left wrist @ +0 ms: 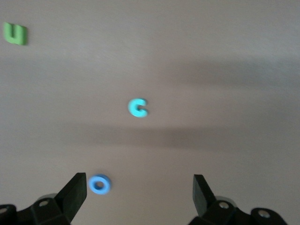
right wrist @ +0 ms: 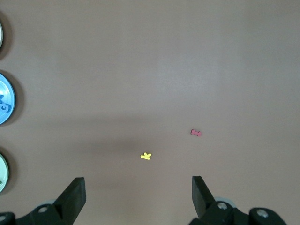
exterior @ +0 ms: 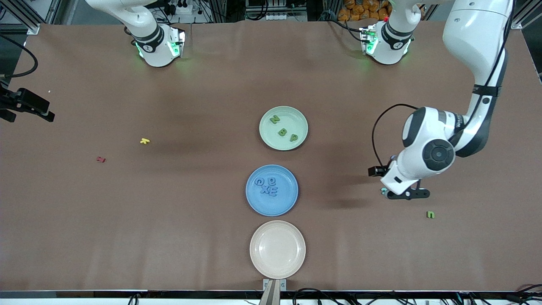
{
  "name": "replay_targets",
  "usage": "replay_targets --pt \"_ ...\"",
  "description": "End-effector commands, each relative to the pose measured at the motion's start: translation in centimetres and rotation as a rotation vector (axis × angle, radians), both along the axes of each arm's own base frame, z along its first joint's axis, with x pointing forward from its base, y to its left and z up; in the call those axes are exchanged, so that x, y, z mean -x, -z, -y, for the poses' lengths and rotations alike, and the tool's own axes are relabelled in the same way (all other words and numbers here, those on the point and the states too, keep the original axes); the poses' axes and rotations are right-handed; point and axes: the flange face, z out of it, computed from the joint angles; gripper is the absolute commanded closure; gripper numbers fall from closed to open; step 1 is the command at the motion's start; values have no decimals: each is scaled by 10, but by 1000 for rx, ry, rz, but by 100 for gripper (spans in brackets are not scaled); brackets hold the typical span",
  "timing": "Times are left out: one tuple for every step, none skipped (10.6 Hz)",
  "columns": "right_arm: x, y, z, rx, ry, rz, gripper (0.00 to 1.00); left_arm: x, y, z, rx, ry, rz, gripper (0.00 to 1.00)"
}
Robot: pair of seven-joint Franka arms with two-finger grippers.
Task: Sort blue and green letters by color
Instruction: 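Move the left gripper toward the green u beside the blue o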
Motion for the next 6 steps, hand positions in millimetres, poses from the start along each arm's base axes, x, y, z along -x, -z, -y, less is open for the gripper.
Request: replay_targets --pt "-4 0 -2 -4 1 17 0 -21 10 -64 -15 117 40 0" --pt "-4 -2 -3 -4 0 19 0 -24 13 -80 -6 143 43 0" --pt "-4 -2 -2 -4 3 20 0 -26 14 -96 -8 161 45 0" --pt "-4 -1 -1 -6 4 19 0 -29 20 -113 -16 198 53 0" --pt "-4 -2 -3 -7 1 19 0 -32 28 -133 -10 241 68 0" --pt "-4 -2 -4 -9 -2 19 0 -35 35 -151 21 257 84 0"
